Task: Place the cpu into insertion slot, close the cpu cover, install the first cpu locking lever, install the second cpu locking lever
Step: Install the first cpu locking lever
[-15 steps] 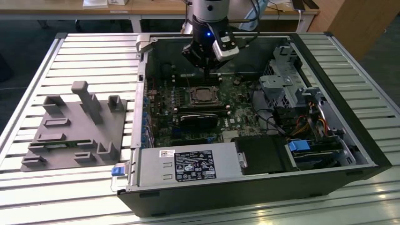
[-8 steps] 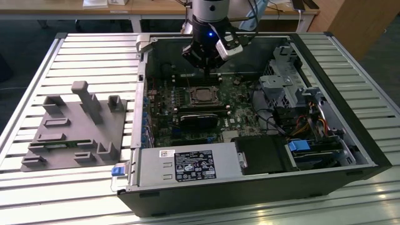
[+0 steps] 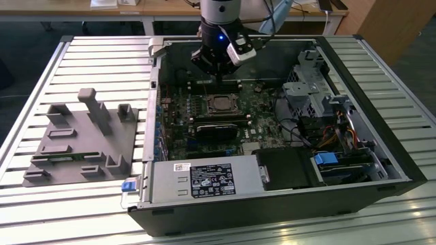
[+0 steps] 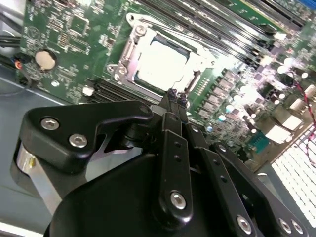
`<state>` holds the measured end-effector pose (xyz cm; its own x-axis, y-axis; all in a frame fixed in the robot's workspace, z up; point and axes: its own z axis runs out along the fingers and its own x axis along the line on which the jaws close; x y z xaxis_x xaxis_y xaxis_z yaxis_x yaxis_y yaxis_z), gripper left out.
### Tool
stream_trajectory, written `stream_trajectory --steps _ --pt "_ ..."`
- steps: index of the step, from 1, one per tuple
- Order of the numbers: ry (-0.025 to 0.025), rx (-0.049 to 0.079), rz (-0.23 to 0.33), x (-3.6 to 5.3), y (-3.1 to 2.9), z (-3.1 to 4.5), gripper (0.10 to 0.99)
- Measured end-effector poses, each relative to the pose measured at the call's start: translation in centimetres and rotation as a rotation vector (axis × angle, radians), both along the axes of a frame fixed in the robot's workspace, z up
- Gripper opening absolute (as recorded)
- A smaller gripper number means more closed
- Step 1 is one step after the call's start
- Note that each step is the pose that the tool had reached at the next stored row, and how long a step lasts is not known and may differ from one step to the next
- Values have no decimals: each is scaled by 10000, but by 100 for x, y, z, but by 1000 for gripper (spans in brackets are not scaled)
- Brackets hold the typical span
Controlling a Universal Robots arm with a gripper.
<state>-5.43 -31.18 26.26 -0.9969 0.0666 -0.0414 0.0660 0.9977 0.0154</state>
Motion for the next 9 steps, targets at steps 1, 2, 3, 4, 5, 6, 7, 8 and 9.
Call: stream_trajectory --steps 1,2,3,4,5,6,7,8,9 --pt "-2 0 0 -24 0 0 106" --pt "-4 0 1 -52 0 -1 106" --pt "-4 0 1 -74 0 -1 106" --pt "-5 0 1 -90 0 -2 106" --pt "-5 1 4 -103 0 -3 106" --pt "-5 1 6 -114 0 -3 106" --pt "-4 0 9 -128 0 -3 106" --pt "-4 -1 9 -146 0 -3 106" --pt "-4 -1 10 -168 0 -3 106"
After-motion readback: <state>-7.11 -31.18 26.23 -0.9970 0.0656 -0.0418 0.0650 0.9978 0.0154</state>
